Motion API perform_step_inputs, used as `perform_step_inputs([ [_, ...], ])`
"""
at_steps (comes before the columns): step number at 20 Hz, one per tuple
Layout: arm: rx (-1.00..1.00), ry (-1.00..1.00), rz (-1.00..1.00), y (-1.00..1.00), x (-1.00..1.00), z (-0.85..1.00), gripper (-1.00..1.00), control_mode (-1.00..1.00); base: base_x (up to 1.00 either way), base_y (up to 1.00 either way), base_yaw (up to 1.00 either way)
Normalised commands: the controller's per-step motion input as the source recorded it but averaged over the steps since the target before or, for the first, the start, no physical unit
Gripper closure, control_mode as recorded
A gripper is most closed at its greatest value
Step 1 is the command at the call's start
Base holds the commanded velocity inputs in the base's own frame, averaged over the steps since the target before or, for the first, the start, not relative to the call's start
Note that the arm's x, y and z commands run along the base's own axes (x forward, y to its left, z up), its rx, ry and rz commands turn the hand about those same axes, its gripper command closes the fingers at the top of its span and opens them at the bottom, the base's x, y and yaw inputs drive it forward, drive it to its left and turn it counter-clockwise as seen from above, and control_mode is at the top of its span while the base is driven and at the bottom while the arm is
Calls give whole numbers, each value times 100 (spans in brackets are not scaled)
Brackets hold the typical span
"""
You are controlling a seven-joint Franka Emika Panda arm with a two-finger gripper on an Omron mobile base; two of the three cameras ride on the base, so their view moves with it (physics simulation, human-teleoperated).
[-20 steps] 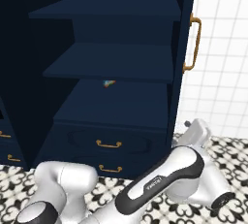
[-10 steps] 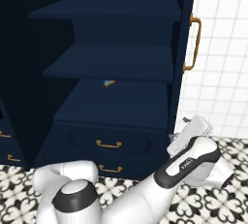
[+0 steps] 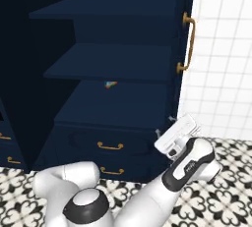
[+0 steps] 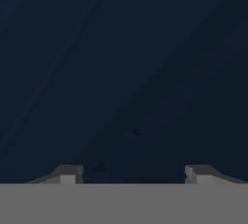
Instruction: Pick the cereal and place it on the digital scale for weighing, and close the cabinet.
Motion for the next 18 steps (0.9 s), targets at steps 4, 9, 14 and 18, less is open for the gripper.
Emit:
perform_step_inputs([
  [4,23,4,0,76,58,-5,-100,-100,0,0,0],
  [9,10,28,0,100,99,-21,-100,-100,0,0,0],
  [14,15,42,0,92,100,-13,-100,-100,0,0,0],
  [18,20,46,0,56,100,-11,-100,-100,0,0,0],
])
